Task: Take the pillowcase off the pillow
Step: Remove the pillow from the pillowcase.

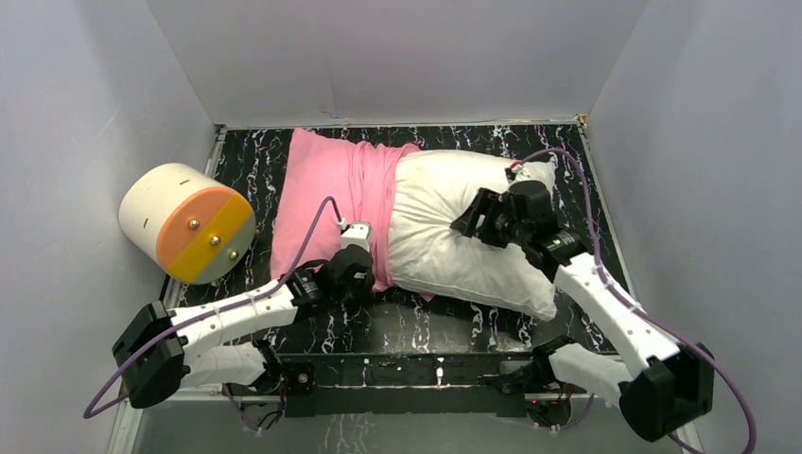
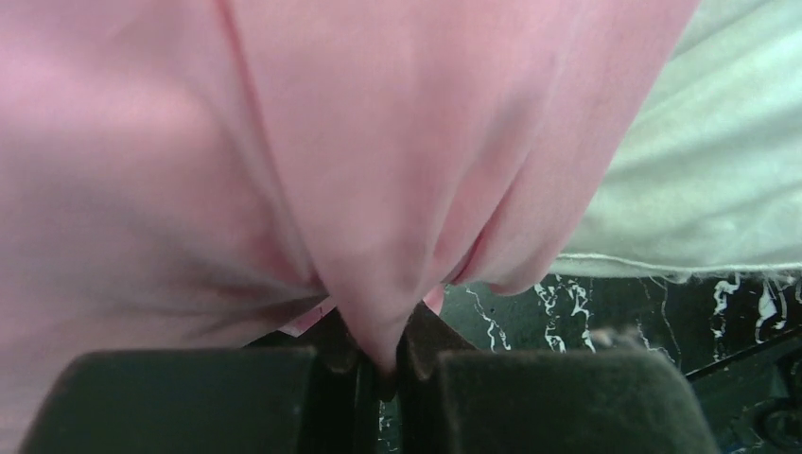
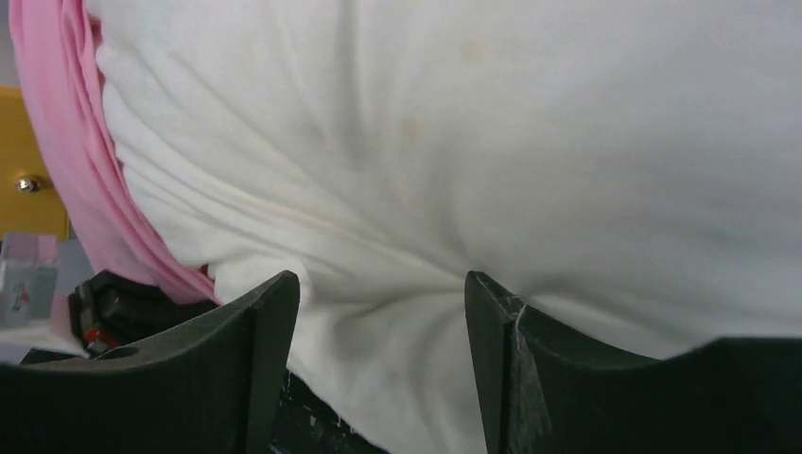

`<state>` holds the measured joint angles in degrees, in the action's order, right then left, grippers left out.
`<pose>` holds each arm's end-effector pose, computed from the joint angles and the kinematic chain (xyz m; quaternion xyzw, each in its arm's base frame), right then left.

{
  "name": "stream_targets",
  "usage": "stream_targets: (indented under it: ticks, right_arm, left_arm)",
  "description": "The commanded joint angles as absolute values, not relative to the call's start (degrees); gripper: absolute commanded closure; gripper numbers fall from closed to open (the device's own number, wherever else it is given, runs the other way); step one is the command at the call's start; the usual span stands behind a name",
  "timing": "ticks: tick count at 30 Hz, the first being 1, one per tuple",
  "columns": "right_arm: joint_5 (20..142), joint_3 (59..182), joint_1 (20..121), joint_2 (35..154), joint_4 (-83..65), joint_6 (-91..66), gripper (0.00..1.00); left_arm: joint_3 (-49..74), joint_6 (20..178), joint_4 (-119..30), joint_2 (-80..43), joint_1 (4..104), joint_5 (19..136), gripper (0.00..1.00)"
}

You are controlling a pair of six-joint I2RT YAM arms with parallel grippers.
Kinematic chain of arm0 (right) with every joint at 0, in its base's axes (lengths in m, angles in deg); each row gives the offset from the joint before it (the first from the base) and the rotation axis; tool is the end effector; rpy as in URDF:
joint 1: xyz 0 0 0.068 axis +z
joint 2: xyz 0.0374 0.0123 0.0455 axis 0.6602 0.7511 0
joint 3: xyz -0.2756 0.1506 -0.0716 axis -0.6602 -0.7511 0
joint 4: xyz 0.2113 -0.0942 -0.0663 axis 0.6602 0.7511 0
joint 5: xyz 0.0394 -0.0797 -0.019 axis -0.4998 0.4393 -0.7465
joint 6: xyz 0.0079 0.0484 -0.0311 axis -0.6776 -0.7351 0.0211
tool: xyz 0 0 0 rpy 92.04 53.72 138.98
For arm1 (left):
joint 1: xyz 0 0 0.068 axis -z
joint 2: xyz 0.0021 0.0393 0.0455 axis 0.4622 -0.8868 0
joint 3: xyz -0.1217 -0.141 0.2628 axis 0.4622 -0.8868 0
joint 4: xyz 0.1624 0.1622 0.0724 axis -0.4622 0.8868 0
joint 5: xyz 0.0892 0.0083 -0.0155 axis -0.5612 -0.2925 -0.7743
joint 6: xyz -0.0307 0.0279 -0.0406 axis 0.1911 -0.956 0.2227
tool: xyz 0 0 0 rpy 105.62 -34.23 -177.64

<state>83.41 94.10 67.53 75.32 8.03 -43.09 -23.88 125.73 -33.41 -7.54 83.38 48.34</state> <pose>0.1802 0.0926 0.3407 0.0662 0.8672 0.2912 0.3986 0.1231 -0.1549 0.2760 0.0572 0.8828 -0.2067 0.4180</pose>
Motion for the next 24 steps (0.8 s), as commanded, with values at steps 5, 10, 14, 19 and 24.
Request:
stream_targets:
  ticks: [5,10,14,19,24]
  right_arm:
    - [70.6,87.8,66.5,56.8,22.9,-55.5,0.27]
    - [71.4,83.3,66.5,47.5,32.8,-64.7,0.23]
    - [79.7,80.8,66.5,41.5,36.2,-71.6,0.18]
    - [87.6,75.4,66.5,39.8,27.5,-80.9,0.15]
    - [94.0,66.5,66.5,42.9,3.7,-86.8,0.17]
  left_arm:
    - [-17.0,123.6,-32.5,-12.6,83.2,56.5,1.00]
    - [-14.9,124.3,-33.0,-13.2,83.5,58.4,1.00]
    - [-13.2,124.3,-33.0,-13.8,83.8,59.0,1.00]
    - [-11.9,124.3,-32.9,-14.3,84.3,59.6,1.00]
    - [-11.9,124.2,-32.1,-13.1,84.8,59.2,1.00]
